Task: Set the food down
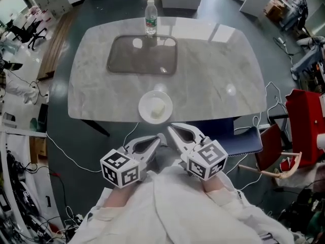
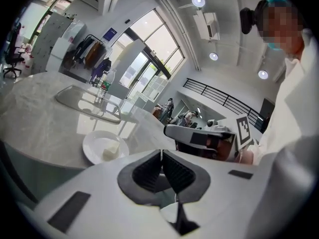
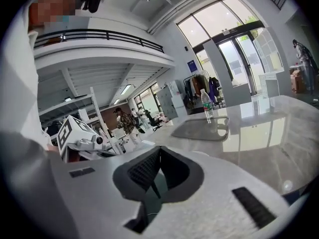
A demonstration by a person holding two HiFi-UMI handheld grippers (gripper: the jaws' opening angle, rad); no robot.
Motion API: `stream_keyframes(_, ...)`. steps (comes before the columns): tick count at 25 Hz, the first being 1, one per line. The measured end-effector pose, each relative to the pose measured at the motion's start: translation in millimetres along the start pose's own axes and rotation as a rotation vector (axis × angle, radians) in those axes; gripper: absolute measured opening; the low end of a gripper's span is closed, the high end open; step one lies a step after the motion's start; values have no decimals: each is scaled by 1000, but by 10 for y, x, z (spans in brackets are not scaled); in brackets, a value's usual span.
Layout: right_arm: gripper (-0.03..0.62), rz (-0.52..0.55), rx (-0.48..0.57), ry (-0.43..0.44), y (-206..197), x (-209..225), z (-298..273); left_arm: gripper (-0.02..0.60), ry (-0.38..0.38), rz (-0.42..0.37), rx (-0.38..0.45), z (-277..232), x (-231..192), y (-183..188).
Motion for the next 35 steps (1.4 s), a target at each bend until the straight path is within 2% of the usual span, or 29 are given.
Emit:
stream_keyframes(8, 2, 14, -16, 46, 419, 503, -381, 21, 61, 16, 34, -360, -444, 488)
stream_keyframes(16, 2, -18, -51, 74, 483, 801, -595, 21, 94, 75, 33, -616, -717, 618)
stream_keyframes(28, 2, -34, -123, 66, 355, 831, -695, 21, 115, 115, 23, -602, -923, 607)
stream_keyframes(35, 2, -42, -136, 31, 376, 743, -763, 21, 89, 87, 17, -486, -1002, 717)
Point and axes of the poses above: the fingertips, and each gripper's own axes: z backward along the fingers, x to its right, y out of its top, the point moved 5 cm from there along z, backward along the fingers, and after that the axes turned 5 degrees about -z, right-handed, at the moved point
